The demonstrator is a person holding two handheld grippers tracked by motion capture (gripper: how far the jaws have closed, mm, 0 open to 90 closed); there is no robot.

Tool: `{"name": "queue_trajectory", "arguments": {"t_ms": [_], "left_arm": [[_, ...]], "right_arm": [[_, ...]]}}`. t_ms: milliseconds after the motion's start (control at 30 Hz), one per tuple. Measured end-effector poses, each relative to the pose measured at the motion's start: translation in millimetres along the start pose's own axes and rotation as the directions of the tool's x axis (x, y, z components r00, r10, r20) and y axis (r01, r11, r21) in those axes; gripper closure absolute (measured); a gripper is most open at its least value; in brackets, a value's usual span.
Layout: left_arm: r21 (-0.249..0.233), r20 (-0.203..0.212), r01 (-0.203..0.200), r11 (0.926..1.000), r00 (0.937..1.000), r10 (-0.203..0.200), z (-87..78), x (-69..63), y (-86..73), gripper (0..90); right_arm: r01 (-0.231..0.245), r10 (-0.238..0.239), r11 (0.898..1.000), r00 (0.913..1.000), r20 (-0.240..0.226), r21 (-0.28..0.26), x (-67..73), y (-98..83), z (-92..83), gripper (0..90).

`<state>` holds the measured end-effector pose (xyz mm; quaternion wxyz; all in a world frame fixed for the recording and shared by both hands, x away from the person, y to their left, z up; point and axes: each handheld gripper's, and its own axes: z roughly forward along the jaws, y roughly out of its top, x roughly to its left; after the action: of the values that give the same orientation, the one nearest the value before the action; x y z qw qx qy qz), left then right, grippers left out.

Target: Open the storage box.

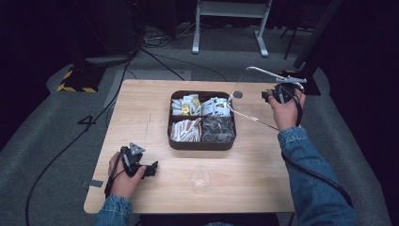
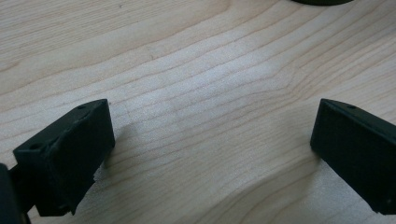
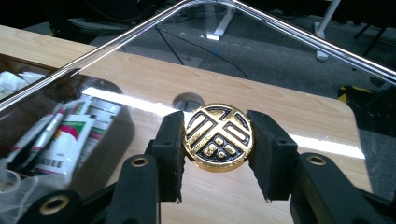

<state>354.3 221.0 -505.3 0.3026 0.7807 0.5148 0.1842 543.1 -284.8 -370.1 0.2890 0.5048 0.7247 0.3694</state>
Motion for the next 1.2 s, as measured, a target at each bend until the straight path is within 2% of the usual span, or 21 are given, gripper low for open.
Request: {"name": "queue_trajectory", "arguments": {"t_ms": [300, 533, 767, 967, 1200], "left_arm": [[0.000, -0.001, -0.002, 1.0000, 1.0000, 0.002, 0.0, 0.1, 0.1, 0.0], [0.000, 0.000, 0.000, 1.0000, 1.0000, 0.000, 0.0, 0.0, 0.0, 0.0], [0.000, -0.002, -0.002, 1.0000, 1.0000, 0.002, 0.0, 0.1, 0.1, 0.0], [-0.001, -0.001, -0.001, 1.0000, 1.0000, 0.001, 0.0, 0.1, 0.0, 0.0], [0.000, 0.000, 0.000, 1.0000, 1.0000, 0.000, 0.0, 0.0, 0.0, 0.0]], "right_arm": [[-0.042, 0.041, 0.999, 0.9987, 0.029, 0.013, -23.7, -16.8, -1.6, 58.7], [-0.079, 0.078, 0.996, 0.9964, 0.033, 0.035, -35.2, -34.7, 6.6, 58.7], [-0.090, 0.088, 0.994, 0.9954, 0.038, 0.056, -41.0, -52.9, 16.7, 58.7], [-0.117, 0.112, 0.989, 0.9924, 0.050, 0.093, -47.0, -75.7, 28.2, 58.7], [-0.121, 0.116, 0.987, 0.9918, 0.054, 0.110, -50.5, -88.9, 35.0, 58.7]]}}
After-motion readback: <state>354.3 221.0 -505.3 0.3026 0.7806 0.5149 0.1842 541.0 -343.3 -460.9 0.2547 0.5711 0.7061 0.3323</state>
